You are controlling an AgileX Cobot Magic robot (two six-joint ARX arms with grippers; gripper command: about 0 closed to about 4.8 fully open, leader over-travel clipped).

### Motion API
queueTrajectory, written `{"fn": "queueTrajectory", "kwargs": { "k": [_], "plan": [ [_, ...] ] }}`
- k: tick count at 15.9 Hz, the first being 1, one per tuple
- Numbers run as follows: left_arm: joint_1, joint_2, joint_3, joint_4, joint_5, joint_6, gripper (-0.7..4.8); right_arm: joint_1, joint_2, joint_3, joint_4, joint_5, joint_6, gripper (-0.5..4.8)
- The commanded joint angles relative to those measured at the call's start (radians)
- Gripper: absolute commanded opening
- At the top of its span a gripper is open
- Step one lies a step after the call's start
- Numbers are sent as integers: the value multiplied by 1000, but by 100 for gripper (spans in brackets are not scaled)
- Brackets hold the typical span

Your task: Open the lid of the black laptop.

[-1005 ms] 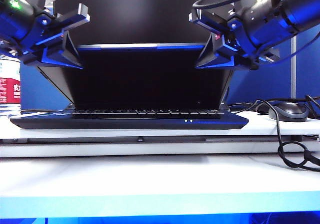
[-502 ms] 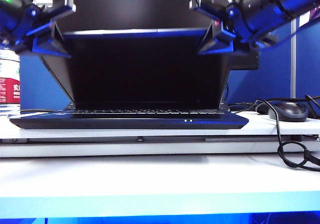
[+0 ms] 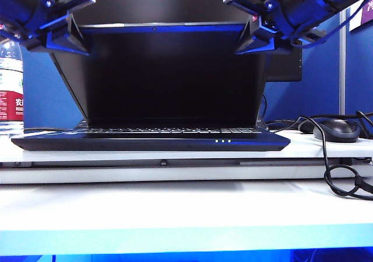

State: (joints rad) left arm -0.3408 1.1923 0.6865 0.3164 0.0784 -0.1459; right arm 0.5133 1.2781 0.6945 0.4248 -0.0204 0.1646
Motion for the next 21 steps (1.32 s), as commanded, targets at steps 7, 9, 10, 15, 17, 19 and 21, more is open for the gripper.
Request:
{"fn": "queueTrajectory", "kwargs": {
  "k": [7,9,10,15,17,19,21],
  "plan": [
    [3,-6,77,73,-6,24,18,-6,-6,87,13,14,-17,8],
    [3,-6,103,57,-7,40,18,-6,-6,111,9,14,-28,8],
    [3,-6,112,58,-7,42,18,-7,-6,126,-1,16,-37,8],
    [3,-5,184,35,-14,87,17,-23,-6,191,-18,18,-62,8],
    [4,0,204,36,-14,87,17,-30,8,233,-39,14,-68,8],
    [4,6,209,35,-13,87,18,-36,22,258,-39,15,-69,8],
    [4,6,209,21,-10,86,18,-46,39,271,-46,-2,-68,8]
  ]
}}
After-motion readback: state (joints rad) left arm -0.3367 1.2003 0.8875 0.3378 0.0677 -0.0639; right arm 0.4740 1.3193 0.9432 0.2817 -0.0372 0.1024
